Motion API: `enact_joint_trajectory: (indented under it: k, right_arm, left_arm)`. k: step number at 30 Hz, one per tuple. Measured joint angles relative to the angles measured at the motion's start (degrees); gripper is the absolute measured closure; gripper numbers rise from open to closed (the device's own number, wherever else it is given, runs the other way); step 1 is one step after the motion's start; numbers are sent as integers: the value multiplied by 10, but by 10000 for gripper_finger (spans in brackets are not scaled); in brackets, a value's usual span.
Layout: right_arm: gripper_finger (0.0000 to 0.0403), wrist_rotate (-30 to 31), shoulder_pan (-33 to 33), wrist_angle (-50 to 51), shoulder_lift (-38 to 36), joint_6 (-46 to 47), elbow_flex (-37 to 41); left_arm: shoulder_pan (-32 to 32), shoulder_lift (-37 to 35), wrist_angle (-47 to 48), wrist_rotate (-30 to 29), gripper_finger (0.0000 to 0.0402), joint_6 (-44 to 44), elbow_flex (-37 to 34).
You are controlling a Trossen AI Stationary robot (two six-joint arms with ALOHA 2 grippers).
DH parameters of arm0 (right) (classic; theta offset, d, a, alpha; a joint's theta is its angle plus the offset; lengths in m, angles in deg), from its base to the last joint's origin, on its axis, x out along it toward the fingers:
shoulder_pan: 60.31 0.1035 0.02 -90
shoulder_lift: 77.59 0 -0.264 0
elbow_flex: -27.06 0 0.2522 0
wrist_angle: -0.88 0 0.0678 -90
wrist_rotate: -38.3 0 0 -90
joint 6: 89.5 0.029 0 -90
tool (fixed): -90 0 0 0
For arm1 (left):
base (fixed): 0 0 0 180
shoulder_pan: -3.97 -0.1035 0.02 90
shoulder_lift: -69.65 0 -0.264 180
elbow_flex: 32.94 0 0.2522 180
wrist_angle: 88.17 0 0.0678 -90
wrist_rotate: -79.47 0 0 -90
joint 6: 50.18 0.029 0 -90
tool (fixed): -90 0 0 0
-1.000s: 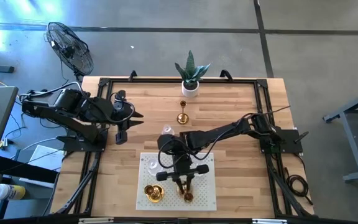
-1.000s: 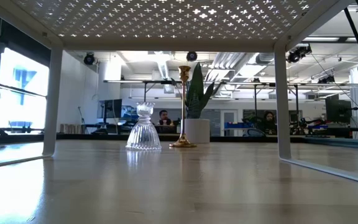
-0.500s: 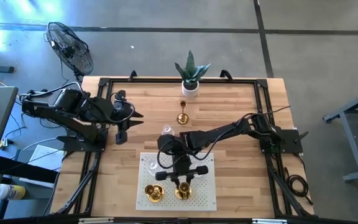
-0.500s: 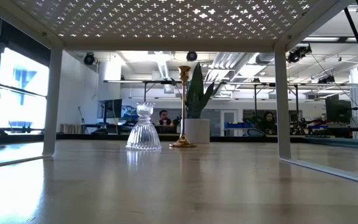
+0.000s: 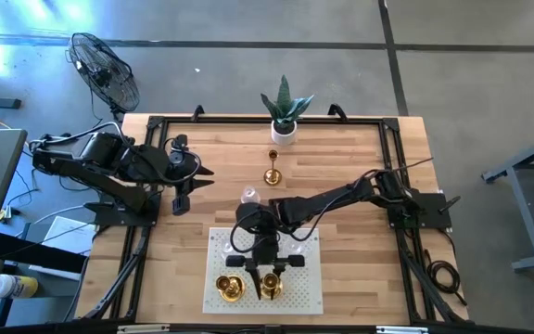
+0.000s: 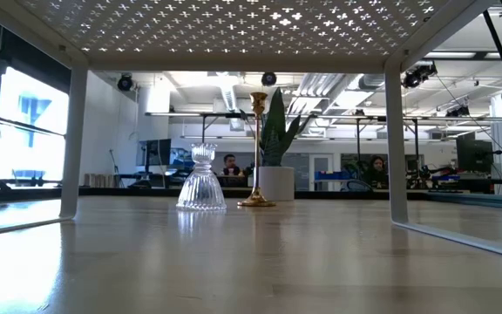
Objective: Pick & Place candle stick holders
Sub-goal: Put the bottom gold candle holder on the shelf
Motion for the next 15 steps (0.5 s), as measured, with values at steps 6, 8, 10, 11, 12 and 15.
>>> enact_joint_trajectory:
  k: [6,8,10,11,12,15]
  right_arm:
    - [245,5,0,0,0,1,0]
    - [235,4,-1,0,0,1,0]
    - [228,5,-4,0,0,11,0]
    - [227,10,-6,-2,0,22,0]
    - [227,14,-8,-7,0,34,0]
    - [226,3,-13,-27,0,68,0]
  left_arm:
    - [0,0,0,0,307,0,0]
    - [0,0,0,0,307,0,0]
    - [0,0,0,0,307,0,0]
    - [0,0,0,0,307,0,0]
    - [0,0,0,0,307,0,0]
    - [0,0,0,0,307,0,0]
